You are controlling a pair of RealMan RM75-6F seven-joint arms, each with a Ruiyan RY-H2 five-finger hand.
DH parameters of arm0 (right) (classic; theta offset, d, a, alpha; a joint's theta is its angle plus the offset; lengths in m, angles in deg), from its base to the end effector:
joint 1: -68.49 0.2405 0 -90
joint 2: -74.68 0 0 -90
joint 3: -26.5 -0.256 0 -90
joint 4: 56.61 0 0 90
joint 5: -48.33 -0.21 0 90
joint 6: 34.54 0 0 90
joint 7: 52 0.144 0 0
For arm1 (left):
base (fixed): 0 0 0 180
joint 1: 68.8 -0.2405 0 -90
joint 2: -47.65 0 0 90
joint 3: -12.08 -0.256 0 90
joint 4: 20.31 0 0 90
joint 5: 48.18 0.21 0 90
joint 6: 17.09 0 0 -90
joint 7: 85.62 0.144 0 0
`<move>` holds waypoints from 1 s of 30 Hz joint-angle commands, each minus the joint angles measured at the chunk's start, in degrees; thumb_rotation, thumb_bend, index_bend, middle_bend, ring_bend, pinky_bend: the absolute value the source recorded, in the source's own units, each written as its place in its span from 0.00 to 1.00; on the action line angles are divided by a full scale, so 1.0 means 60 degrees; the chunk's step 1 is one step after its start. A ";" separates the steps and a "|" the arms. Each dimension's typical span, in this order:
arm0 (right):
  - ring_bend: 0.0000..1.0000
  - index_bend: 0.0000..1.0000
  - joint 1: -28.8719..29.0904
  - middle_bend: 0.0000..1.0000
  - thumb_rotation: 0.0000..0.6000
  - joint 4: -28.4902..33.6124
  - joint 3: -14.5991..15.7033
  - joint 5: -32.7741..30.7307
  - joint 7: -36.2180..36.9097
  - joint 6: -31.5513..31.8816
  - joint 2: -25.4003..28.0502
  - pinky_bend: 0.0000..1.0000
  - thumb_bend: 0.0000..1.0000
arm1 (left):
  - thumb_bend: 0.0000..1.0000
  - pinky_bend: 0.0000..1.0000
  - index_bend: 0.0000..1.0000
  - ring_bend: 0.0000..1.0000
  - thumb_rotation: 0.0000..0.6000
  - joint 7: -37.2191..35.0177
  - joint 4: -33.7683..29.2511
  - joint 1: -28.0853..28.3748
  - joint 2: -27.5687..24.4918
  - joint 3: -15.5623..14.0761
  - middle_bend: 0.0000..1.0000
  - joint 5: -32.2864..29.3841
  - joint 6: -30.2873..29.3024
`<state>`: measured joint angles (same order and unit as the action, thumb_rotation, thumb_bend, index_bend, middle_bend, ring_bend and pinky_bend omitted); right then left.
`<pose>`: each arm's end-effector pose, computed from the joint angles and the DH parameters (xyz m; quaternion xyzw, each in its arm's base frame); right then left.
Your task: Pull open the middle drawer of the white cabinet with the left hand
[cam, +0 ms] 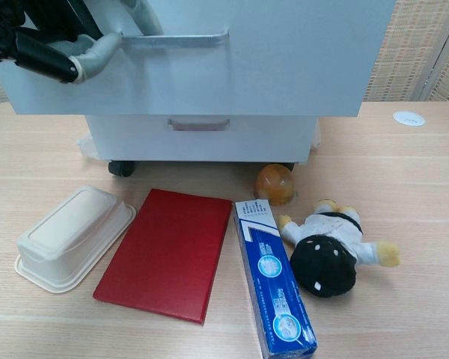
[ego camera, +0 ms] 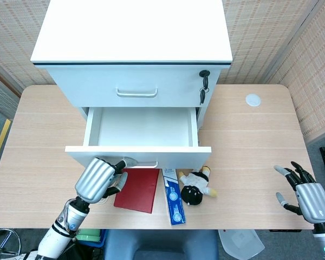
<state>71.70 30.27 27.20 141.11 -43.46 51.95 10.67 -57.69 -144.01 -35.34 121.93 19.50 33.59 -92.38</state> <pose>-0.3228 -0.1592 0.1566 0.6194 -0.4004 0.4017 0.5428 -0.0627 0.2388 0.0881 -0.6950 -0.3137 -0.5403 0.3558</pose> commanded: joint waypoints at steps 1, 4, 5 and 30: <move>0.14 0.18 -0.0005 0.25 1.00 -0.0001 0.0002 0.0011 0.0005 0.0013 -0.0004 0.18 0.31 | 0.58 1.00 0.36 1.00 1.00 0.0019 -0.0035 -0.0073 0.0019 -0.0036 0.93 0.0128 -0.0061; 0.14 0.18 -0.0005 0.25 1.00 -0.0009 0.0004 0.0006 0.0003 0.0005 -0.0009 0.18 0.31 | 0.58 1.00 0.36 1.00 1.00 0.0056 -0.0091 -0.0146 0.0007 -0.0110 0.93 0.0274 -0.0070; 0.14 0.18 -0.0004 0.25 1.00 -0.0007 0.0004 0.0005 0.0004 0.0001 -0.0010 0.18 0.31 | 0.58 1.00 0.36 1.00 1.00 0.0072 -0.0106 -0.0166 -0.0002 -0.0129 0.93 0.0302 -0.0066; 0.14 0.18 -0.0049 0.25 1.00 -0.0010 0.0016 0.0008 0.0003 0.0052 -0.0019 0.18 0.31 | 0.58 1.00 0.36 1.00 1.00 0.0271 -0.0590 -0.0806 -0.0290 -0.0625 0.93 0.1361 -0.0124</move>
<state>71.40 30.20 27.30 141.16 -43.44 52.26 10.56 -56.00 -147.40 -39.93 120.33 15.91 41.41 -92.98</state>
